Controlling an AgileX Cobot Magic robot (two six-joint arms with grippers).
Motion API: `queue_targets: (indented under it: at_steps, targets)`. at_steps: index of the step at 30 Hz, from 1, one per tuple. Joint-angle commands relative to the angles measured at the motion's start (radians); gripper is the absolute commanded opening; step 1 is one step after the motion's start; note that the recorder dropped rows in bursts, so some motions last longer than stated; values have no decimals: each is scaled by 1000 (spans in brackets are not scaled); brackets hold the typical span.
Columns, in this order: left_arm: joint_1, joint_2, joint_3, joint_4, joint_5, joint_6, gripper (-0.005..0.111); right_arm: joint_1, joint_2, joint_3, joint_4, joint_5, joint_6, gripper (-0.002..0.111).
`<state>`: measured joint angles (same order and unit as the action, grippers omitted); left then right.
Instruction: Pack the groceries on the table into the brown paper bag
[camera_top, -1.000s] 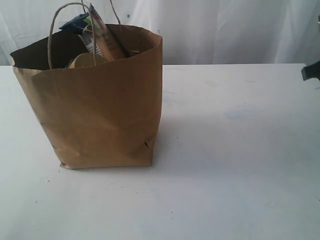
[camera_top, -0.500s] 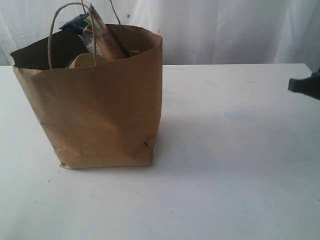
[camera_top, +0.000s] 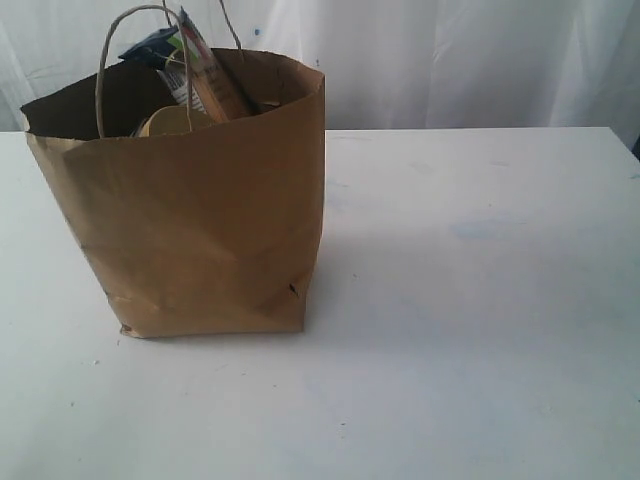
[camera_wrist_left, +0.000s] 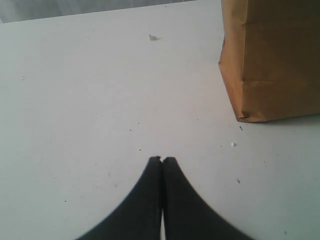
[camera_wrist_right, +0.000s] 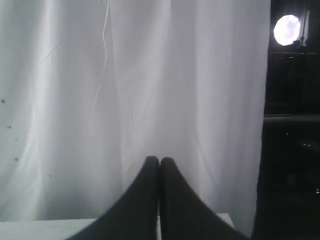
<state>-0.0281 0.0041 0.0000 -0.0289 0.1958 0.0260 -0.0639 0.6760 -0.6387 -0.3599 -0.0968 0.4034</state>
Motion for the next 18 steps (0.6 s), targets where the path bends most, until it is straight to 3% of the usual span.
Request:
queue_targets:
  at_steps: [1,4,18]
  targets:
    - [-7,-4,0,0,0,1,0,-6,-36,87,-7,28,-137,0]
    - [-7,-4,0,0,0,1,0,-6,-19,151,-7,-63,-126,0]
    - [-7,-4,0,0,0,1,0,-3,-14,174,0,-24,-57,0]
